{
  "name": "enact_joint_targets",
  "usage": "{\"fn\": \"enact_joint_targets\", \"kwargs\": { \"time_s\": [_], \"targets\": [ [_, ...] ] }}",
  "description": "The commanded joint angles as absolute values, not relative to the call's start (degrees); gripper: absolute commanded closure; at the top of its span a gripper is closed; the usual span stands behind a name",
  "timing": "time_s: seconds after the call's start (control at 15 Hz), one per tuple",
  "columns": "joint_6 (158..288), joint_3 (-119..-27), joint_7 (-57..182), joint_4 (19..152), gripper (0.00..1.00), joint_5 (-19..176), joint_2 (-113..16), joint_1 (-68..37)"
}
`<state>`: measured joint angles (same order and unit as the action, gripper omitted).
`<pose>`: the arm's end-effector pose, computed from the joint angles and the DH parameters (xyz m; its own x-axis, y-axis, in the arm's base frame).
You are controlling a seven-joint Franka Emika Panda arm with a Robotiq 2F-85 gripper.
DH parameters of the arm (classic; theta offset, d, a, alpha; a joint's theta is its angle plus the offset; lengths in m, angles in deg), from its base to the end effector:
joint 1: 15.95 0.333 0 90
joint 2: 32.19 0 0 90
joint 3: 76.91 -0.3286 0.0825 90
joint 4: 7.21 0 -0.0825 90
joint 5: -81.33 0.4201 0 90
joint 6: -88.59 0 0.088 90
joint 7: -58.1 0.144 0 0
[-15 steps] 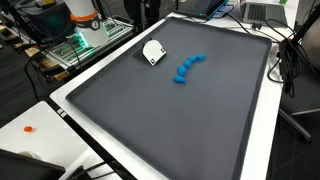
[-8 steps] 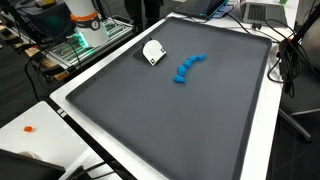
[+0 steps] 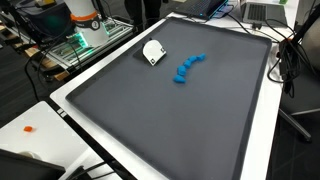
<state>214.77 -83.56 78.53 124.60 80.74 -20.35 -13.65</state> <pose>0.5153 0.0808 0.3988 0.9747 -0.1938 0.1113 -0.1943 -0.9809 -0.0066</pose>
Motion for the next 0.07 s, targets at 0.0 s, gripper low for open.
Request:
{"fn": "enact_joint_targets", "kwargs": {
  "time_s": [0.0],
  "targets": [
    [214.64,-83.47,78.42,124.51,0.00,80.74,-20.36,-13.57]
  ]
}}
